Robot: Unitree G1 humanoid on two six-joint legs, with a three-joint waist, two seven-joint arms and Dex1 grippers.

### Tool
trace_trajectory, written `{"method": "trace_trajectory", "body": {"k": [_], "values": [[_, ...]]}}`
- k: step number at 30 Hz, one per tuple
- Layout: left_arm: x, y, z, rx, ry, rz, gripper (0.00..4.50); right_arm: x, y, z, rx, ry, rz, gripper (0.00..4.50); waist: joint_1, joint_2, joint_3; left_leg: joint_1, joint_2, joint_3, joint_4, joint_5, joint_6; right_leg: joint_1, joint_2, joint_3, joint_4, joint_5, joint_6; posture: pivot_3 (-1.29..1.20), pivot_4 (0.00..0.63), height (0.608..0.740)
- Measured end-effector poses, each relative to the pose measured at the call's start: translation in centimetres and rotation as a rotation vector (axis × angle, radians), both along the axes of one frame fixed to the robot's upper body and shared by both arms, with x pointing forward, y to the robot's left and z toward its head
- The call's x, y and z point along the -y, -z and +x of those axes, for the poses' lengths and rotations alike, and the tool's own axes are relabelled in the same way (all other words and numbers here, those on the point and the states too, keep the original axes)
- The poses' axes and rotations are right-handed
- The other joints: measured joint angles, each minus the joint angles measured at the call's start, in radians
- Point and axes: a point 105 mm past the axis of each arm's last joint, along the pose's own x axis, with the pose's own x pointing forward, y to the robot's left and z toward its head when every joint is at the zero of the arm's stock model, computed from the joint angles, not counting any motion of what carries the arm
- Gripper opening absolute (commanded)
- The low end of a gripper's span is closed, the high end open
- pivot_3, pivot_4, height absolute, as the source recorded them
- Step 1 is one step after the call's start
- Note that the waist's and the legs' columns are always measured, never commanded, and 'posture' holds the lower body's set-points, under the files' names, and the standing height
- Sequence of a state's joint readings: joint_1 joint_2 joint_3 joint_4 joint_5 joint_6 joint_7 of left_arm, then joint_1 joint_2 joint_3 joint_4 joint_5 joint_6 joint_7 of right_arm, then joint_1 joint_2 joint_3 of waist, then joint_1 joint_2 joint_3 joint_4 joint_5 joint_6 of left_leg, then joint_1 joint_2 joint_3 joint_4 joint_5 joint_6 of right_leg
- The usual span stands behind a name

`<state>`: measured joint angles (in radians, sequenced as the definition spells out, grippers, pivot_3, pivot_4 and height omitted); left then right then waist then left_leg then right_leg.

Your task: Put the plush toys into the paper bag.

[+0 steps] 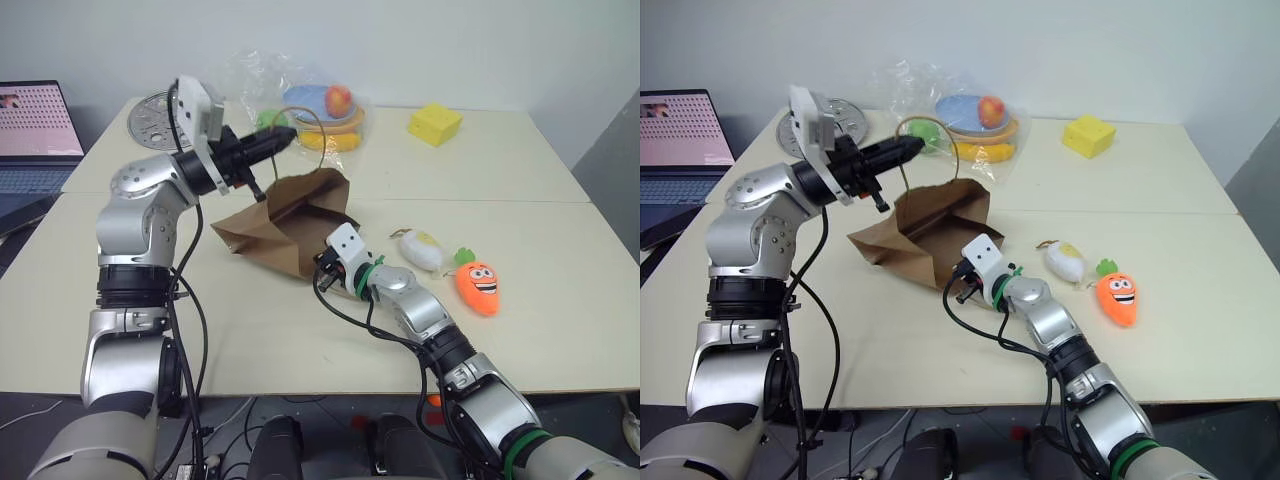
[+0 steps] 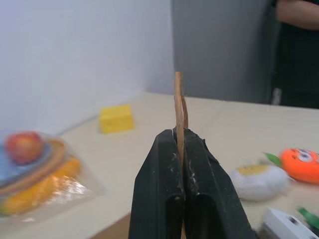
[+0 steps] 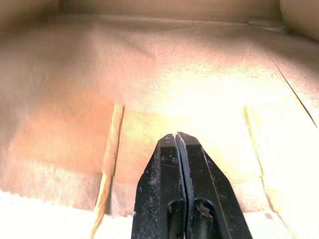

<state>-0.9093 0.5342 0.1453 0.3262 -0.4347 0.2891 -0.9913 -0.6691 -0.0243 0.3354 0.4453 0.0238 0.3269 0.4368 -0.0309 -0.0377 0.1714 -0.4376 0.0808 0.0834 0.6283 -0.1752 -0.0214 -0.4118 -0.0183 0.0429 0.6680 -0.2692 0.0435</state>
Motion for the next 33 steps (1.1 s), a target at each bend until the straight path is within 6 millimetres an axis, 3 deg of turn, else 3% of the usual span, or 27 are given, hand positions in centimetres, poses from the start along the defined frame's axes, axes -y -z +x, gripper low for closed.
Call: {"method": "trace_trajectory", "body": {"k": [3, 12, 18, 21, 24, 27, 31, 33], "values": [[-0.1, -1.8, -0.1, 0.068, -0.013, -0.036, 0.0, -0.2, 0.0, 0.1, 0.002, 0.011, -0.004, 0.01, 0.0, 0.0, 0.0, 0.001, 0.0, 0.0, 0.0, 0.0, 0.0, 0.0, 0.0, 0.0, 0.004, 0.0, 0.0, 0.0, 0.15, 0.74], [-0.7, -3.7, -0.4, 0.135, -0.034, -0.094, 0.0, -0.1, 0.0, 0.4, 0.011, 0.029, -0.028, 0.01, -0.001, 0.0, 0.0, 0.003, 0.0, 0.0, 0.001, 0.001, -0.001, -0.002, 0.0, 0.001, 0.011, -0.001, 0.001, 0.0, 0.15, 0.74], [-0.7, -3.7, -0.4, 0.134, -0.035, -0.096, 0.0, 0.5, -0.1, 0.8, 0.004, 0.055, -0.018, 0.01, -0.001, 0.0, 0.0, 0.003, 0.0, 0.0, 0.001, 0.001, -0.001, -0.002, 0.0, 0.001, 0.011, -0.001, 0.001, 0.0, 0.15, 0.74], [-0.8, -2.8, -0.5, 0.118, -0.028, -0.079, 0.0, 0.7, -0.1, 0.9, 0.002, 0.064, -0.011, 0.01, -0.001, 0.0, 0.0, 0.003, 0.0, 0.0, 0.001, 0.001, -0.001, -0.002, 0.0, 0.001, 0.011, -0.001, 0.001, 0.0, 0.15, 0.74], [-0.4, 0.2, -0.6, 0.058, -0.004, -0.006, 0.0, 1.4, -0.4, 1.1, 0.0, 0.092, 0.019, 0.01, 0.0, 0.0, 0.0, 0.003, 0.0, 0.0, 0.001, 0.001, -0.001, -0.002, 0.0, 0.001, 0.011, -0.001, 0.001, 0.0, 0.15, 0.74], [0.1, 2.9, -0.5, -0.005, 0.014, 0.048, 0.0, 1.9, -2.0, 0.6, 0.029, 0.079, 0.091, 0.01, 0.001, 0.0, 0.0, 0.002, 0.0, 0.0, 0.001, 0.001, -0.001, -0.003, 0.0, 0.001, 0.011, -0.001, 0.001, 0.0, 0.15, 0.74], [0.5, 3.2, -0.5, -0.002, 0.019, 0.057, 0.0, 1.7, -4.8, -0.9, 0.072, -0.02, 0.159, 0.01, -0.001, 0.0, 0.0, 0.001, 0.0, 0.0, 0.0, 0.001, -0.001, -0.004, 0.0, 0.0, 0.011, -0.001, 0.001, 0.0, 0.15, 0.74], [0.9, 3.3, -0.6, 0.001, 0.028, 0.05, 0.0, 2.0, -6.1, -2.1, 0.088, -0.064, 0.188, 0.38, 0.0, 0.0, 0.0, 0.001, 0.0, 0.0, 0.0, 0.001, -0.001, -0.004, 0.0, 0.0, 0.011, -0.001, 0.002, 0.0, 0.15, 0.74]]}}
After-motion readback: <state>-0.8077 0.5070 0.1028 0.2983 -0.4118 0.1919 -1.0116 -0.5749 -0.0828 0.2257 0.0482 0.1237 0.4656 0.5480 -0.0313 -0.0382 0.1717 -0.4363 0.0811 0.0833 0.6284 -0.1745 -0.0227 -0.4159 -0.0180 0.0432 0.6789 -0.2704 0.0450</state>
